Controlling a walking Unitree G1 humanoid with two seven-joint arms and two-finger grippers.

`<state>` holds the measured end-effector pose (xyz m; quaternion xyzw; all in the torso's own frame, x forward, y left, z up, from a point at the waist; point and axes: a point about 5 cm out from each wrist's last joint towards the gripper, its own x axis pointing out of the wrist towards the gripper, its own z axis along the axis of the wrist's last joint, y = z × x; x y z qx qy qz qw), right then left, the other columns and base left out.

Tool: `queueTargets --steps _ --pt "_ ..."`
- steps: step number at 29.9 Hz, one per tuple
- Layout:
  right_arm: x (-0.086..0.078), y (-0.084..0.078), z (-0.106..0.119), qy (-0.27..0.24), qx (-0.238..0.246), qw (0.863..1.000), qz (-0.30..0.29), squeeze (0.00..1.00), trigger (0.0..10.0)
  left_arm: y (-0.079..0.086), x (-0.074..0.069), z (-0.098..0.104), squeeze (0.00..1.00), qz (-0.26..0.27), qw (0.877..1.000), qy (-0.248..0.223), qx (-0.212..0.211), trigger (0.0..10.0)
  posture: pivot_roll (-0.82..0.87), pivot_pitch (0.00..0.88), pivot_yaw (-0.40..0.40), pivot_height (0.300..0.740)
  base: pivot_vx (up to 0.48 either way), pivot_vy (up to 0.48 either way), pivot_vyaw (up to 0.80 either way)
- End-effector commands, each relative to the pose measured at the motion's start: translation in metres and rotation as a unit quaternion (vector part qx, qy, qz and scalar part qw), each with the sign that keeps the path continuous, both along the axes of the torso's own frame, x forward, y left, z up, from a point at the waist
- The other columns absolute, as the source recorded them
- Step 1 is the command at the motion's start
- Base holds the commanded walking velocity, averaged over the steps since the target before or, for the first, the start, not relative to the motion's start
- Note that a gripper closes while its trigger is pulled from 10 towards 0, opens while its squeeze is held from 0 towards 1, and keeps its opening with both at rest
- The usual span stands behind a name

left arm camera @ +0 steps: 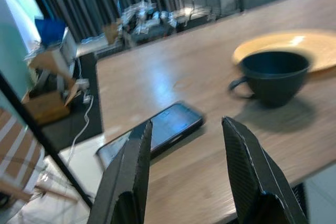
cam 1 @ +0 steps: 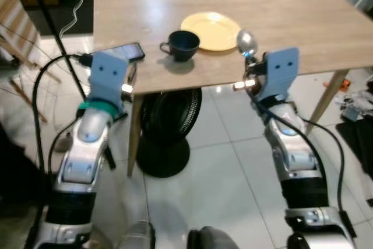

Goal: Setting the table

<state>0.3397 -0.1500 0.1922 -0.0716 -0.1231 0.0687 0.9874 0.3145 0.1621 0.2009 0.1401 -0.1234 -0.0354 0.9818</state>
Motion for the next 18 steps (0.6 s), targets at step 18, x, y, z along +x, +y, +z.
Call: queueTargets --steps 18 --pt "0.0046 -0.0154 -0.0014 -0.009 -0.033 0.998 -0.056 0.00 10.0 -0.0042 -0.0023 -0.0024 0.00 -0.012 1.000 0.028 -0.010 10.0 0.06 0.032 0.000 0.740 0.073 0.000 0.00"
